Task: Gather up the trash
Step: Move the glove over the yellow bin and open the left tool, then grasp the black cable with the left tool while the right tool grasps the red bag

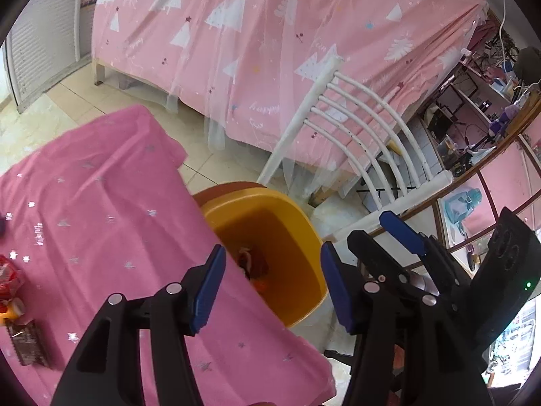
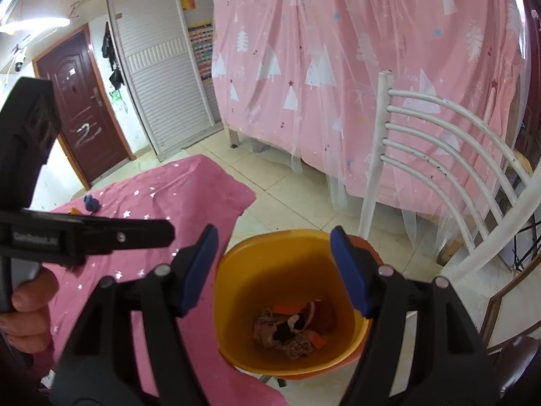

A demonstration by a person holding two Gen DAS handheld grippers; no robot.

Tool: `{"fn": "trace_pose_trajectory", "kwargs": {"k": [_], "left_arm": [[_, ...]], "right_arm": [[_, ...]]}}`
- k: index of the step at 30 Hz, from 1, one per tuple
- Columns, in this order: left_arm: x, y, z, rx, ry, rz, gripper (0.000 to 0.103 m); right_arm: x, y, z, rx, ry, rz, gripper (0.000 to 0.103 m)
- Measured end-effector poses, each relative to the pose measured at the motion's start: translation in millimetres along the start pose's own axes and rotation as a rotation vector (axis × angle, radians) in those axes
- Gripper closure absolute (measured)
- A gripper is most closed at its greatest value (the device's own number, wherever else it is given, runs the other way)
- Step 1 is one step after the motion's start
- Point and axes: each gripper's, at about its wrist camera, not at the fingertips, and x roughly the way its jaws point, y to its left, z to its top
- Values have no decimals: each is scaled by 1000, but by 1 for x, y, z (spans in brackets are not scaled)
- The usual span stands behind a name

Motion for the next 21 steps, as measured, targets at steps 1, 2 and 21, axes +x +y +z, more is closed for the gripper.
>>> {"fn": "trace_pose_trajectory", "kwargs": {"k": [1, 2, 21], "left_arm": [[-6, 4, -1, 0, -9, 8, 50], [-13, 8, -2, 3, -19, 14, 50], [-132, 125, -20, -74, -160, 235, 43]], "right_arm": [[1, 5, 1, -9, 3, 4, 37], [3, 9, 1, -17, 5, 8, 37], [25, 145, 18, -232, 36, 131, 30]]}}
